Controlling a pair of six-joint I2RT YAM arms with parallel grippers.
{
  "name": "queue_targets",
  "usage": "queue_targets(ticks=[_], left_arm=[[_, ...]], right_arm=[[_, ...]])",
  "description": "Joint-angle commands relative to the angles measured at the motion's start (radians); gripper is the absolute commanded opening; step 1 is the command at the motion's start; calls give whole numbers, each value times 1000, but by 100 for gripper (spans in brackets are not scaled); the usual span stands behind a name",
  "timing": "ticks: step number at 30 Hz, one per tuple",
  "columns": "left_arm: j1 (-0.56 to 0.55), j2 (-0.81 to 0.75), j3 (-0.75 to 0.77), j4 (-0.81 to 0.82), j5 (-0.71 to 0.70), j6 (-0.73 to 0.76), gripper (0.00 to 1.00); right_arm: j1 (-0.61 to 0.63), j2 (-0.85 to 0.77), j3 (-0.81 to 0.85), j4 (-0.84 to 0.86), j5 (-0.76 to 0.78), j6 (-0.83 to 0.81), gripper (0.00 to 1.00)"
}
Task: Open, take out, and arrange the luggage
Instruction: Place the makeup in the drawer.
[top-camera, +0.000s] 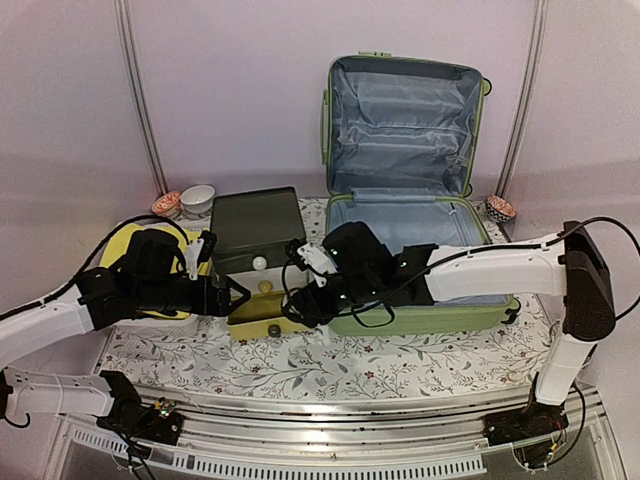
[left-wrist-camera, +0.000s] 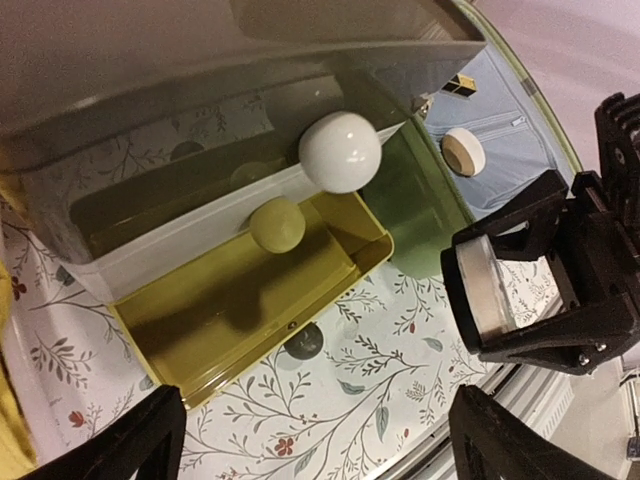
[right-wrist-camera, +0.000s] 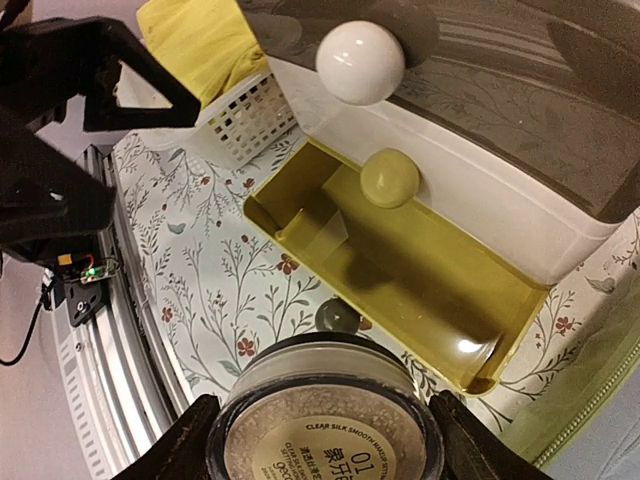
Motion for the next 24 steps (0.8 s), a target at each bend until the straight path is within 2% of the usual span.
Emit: queue_targets(ticks=[1, 24], left_arm=[[12, 24, -33, 69, 24, -47, 93], [14, 104, -42, 113, 20, -21, 93]], right_arm=[[2, 68, 51, 100, 49, 59, 60], [1, 281, 184, 123, 303, 83, 61]])
